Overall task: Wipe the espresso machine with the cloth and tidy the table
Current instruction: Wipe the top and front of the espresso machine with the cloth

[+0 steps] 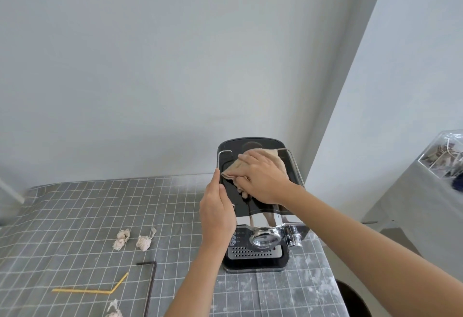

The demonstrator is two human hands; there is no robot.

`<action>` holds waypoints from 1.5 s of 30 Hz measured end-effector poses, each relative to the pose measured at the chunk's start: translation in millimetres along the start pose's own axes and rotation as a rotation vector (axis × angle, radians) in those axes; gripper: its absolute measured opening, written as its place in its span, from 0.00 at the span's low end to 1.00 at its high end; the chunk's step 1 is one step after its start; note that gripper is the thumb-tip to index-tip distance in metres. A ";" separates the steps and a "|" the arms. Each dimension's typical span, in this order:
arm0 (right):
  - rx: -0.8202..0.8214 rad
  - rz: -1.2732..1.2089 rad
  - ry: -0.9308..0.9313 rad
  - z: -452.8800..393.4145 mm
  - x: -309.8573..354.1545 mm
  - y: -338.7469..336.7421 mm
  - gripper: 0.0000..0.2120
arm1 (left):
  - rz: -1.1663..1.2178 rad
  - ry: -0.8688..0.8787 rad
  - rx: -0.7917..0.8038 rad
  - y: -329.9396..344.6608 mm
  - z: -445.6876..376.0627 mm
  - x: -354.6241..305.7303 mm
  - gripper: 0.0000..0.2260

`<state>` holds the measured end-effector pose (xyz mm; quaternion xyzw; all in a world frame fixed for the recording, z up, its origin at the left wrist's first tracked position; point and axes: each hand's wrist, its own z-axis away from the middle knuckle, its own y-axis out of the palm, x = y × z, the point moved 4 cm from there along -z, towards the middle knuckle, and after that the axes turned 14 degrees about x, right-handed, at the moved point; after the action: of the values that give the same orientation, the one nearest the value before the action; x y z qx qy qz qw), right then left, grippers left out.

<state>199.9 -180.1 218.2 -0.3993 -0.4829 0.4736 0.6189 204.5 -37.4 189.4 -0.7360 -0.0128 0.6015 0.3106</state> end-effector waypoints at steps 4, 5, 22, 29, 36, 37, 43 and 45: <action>-0.067 0.035 0.124 -8.8 -5.6 0.5 0.28 | 0.030 -0.027 0.012 2.1 -0.5 0.9 0.20; -0.076 0.027 0.195 -19.6 -7.3 -2.5 0.27 | 0.028 -0.032 0.012 1.6 -0.5 0.0 0.20; -0.078 -0.023 0.236 -80.8 -23.0 -34.6 0.16 | 0.044 -0.047 -0.011 3.1 -0.1 -0.3 0.25; 0.078 -0.074 0.076 -63.7 -47.3 -40.0 0.20 | 0.043 -0.047 0.008 4.8 -0.2 -2.6 0.23; 0.051 -0.015 0.500 -88.0 -44.9 -32.5 0.16 | 0.064 -0.061 0.003 2.8 -0.4 -3.1 0.20; 0.010 -0.048 0.434 -85.9 -42.9 -31.1 0.15 | 0.055 -0.052 -0.001 2.8 0.2 -4.3 0.20; -0.126 -0.053 0.086 -19.1 -19.0 -20.4 0.20 | 0.028 -0.029 -0.007 6.8 -1.9 -4.2 0.21; -0.122 -0.042 0.015 8.7 -2.0 -6.7 0.22 | 0.014 -0.032 -0.015 5.2 -0.6 -2.6 0.21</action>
<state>192.6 -183.3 226.0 -0.4295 -0.5145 0.4271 0.6070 202.5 -42.8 189.3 -0.7287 -0.0171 0.6150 0.3007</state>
